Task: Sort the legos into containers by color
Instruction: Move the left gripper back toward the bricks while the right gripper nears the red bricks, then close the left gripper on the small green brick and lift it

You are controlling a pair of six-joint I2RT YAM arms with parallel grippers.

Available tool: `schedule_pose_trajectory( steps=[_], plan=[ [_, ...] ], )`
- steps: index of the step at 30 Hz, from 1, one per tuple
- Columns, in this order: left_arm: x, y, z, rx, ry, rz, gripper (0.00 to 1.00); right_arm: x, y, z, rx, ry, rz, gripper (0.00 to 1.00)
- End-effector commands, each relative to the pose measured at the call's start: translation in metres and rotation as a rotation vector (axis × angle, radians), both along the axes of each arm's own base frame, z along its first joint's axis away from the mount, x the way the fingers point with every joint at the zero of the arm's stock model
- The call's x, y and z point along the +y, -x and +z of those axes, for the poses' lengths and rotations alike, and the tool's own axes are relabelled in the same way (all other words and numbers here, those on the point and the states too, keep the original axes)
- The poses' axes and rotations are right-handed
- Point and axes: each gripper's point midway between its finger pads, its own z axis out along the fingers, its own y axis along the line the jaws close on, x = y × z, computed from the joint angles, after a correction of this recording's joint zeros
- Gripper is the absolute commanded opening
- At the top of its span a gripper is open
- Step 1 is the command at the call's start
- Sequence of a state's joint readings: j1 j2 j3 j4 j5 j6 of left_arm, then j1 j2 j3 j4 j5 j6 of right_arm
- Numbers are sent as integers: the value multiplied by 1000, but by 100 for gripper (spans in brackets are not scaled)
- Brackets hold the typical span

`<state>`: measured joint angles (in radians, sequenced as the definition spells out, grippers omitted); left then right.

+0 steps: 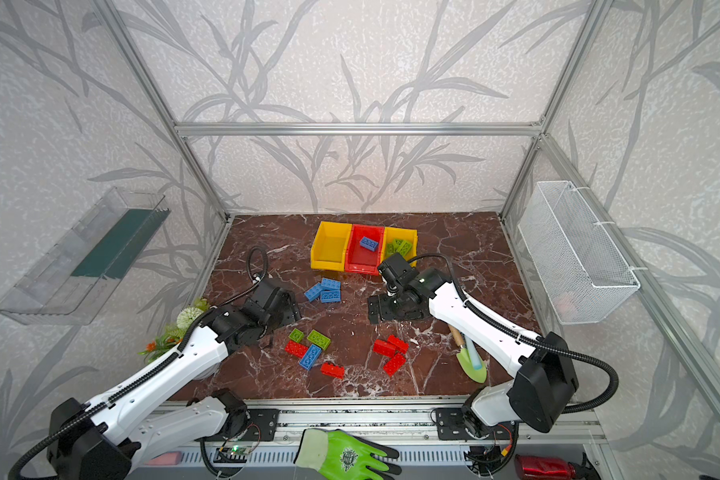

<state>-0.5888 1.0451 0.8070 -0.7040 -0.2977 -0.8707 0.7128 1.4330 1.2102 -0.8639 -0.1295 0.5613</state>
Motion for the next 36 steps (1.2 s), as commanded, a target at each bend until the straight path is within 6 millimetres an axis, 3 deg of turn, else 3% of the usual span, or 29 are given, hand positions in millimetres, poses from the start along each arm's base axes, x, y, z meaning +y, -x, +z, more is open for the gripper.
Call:
schedule_pose_trajectory(
  steps=[1,8,19,36],
  plan=[
    [16,14,-16,59,-13,106,77,9,-4,5,-13,-9,-13,99],
    [6,19,-42,133,50,138,76,14,2,5,4,11,5,99],
    [-1,21,-74,251,40,167,72,-4,14,3,-10,38,-15,99],
    [-12,7,-103,336,104,249,67,-19,19,-2,-30,64,-29,99]
  ],
)
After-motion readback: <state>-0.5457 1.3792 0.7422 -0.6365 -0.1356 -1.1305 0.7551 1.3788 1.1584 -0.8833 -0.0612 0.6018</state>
